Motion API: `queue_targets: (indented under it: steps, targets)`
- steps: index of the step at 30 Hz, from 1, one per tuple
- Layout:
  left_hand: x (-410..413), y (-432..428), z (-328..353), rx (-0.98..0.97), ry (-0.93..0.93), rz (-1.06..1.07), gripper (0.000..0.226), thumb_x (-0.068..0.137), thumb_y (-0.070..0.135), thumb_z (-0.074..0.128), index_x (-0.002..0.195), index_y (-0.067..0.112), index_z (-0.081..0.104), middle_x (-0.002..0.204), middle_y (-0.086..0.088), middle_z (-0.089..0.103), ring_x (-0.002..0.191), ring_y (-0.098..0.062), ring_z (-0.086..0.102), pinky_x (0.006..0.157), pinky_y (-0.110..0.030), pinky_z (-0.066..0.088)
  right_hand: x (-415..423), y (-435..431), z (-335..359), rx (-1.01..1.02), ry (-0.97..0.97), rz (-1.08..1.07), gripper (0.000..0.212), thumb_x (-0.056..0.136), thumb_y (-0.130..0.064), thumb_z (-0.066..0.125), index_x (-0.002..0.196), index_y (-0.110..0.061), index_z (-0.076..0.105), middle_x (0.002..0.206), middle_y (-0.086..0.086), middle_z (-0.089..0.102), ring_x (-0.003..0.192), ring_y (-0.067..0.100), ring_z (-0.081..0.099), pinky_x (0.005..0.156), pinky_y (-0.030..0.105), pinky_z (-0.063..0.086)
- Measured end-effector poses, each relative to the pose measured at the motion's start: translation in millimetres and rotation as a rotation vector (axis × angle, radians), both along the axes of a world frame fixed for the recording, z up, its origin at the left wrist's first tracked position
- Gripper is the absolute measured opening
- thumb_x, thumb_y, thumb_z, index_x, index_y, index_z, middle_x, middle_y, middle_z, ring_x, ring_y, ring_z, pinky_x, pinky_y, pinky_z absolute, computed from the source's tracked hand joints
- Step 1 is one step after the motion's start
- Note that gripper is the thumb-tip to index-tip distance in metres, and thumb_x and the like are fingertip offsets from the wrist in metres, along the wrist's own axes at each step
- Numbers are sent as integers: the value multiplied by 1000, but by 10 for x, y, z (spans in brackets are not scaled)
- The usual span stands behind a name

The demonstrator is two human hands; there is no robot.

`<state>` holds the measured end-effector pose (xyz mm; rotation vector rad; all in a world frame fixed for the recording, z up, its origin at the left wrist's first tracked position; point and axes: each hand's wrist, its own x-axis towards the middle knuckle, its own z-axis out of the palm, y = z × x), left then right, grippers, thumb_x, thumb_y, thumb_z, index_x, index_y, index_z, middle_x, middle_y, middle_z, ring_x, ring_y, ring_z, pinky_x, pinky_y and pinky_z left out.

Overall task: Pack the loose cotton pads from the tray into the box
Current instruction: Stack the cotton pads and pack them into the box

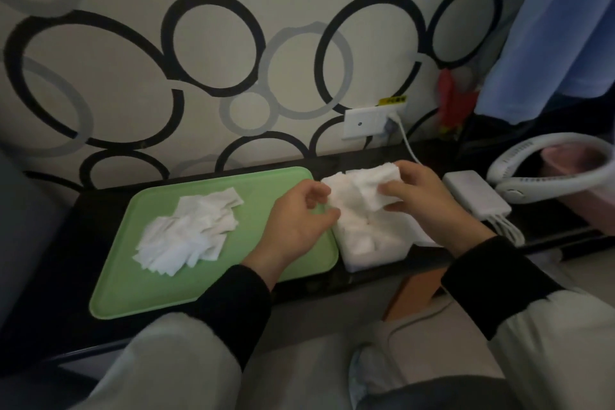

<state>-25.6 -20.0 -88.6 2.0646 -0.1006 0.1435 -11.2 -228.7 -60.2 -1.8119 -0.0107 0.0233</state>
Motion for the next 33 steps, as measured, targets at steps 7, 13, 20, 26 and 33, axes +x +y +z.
queue_targets:
  steps: [7, 13, 20, 26, 33]
  targets:
    - [412, -381, 17, 962, 276, -320, 143, 61, 62, 82, 153, 30, -23, 162, -14, -25, 148, -39, -23, 120, -56, -5, -1, -162, -5, -61, -33, 7, 17, 87, -7, 62, 102, -9, 68, 103, 13, 69, 103, 28, 65, 90, 52, 56]
    - [494, -589, 13, 1189, 279, -284, 150, 61, 64, 82, 151, 21, -30, 158, -24, -29, 145, -48, -24, 117, -62, -7, 19, -206, -14, -138, -68, 82, 16, 85, -1, 60, 98, -7, 66, 100, 15, 69, 99, 29, 66, 86, 49, 55]
    - [490, -545, -47, 1000, 165, -231, 124, 65, 52, 84, 154, 21, 3, 147, -17, 22, 121, -38, 50, 90, -44, 43, -19, -117, 56, -350, -76, 247, 34, 63, -36, 59, 90, -19, 68, 90, 5, 70, 91, 23, 66, 84, 48, 52]
    - [547, -450, -79, 910, 29, -186, 75, 87, 39, 67, 145, 20, 25, 130, -13, 35, 102, -34, 58, 69, -39, 41, -40, -26, -14, -450, -112, 332, 16, 77, -15, 69, 89, -25, 68, 86, 2, 72, 86, 20, 69, 79, 48, 56]
    - [625, -408, -35, 747, 256, -318, 108, 76, 52, 76, 154, 26, 7, 148, -11, 16, 129, -38, 39, 107, -50, 39, -12, -45, -19, -803, -44, 440, 22, 83, -13, 67, 95, -32, 68, 87, -14, 65, 83, 3, 58, 67, 8, 42]
